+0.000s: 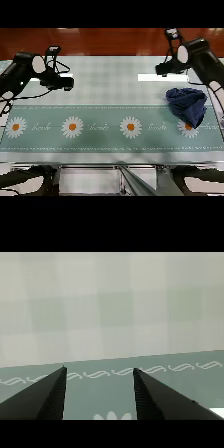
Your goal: Fold the shirts.
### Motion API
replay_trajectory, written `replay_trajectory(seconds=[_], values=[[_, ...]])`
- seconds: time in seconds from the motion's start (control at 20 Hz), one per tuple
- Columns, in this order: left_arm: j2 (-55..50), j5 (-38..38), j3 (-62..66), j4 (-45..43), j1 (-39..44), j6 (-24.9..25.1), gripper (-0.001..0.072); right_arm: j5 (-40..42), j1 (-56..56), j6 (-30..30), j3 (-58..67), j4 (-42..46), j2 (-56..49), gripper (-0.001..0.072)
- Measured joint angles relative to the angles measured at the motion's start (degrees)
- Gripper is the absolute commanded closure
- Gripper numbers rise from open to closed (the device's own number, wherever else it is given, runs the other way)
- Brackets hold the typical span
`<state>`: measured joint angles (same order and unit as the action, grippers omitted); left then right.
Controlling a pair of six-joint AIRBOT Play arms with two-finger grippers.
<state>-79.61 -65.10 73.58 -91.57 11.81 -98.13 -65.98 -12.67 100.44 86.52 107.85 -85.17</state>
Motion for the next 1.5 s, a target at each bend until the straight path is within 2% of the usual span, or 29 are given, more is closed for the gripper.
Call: replay_trajectory(seconds=[0.1,0.25,0.5,0.9,0.95,1.0,1.05,1.1,1.25,1.5], values=[[1.9,-0.4,-0.6,-1.0,-1.2,0.0,0.0196,-3.1,4.6,-1.0,0.0,1.9,1.3,0.0294],[8.2,2.5,-5.5,1.4,-2.2,-0.2,0.0196,-5.2,12.6,-1.9,-6.1,-0.4,5.8,0.0294],[17.0,7.6,-17.8,9.3,-1.4,-0.2,0.0196,-3.2,21.6,-2.5,-20.3,-5.1,12.4,0.0294],[19.3,14.8,-24.9,12.7,0.2,-0.2,0.0196,5.4,25.5,-4.8,-25.7,-12.0,4.2,0.0309],[19.4,15.5,-25.1,12.8,0.2,-0.2,0.0196,6.6,25.6,-4.9,-25.8,-12.5,3.2,0.0353],[19.3,16.0,-25.2,12.9,0.2,-0.2,0.0196,7.5,25.6,-5.0,-25.9,-13.1,2.6,0.0516],[19.2,16.6,-25.3,12.9,0.2,-0.2,0.0196,8.9,25.7,-5.1,-25.9,-13.7,2.0,0.0650],[18.9,17.3,-25.4,13.0,0.2,-0.2,0.0197,9.9,25.7,-5.5,-25.9,-14.4,1.6,0.0676],[18.7,17.9,-25.2,13.0,-2.3,-0.2,0.0197,10.5,25.8,-7.2,-24.2,-16.4,1.2,0.0676],[22.9,14.9,-23.3,13.1,-12.4,-0.2,0.0198,8.2,25.7,-10.9,-16.8,-20.8,7.4,0.0677]])
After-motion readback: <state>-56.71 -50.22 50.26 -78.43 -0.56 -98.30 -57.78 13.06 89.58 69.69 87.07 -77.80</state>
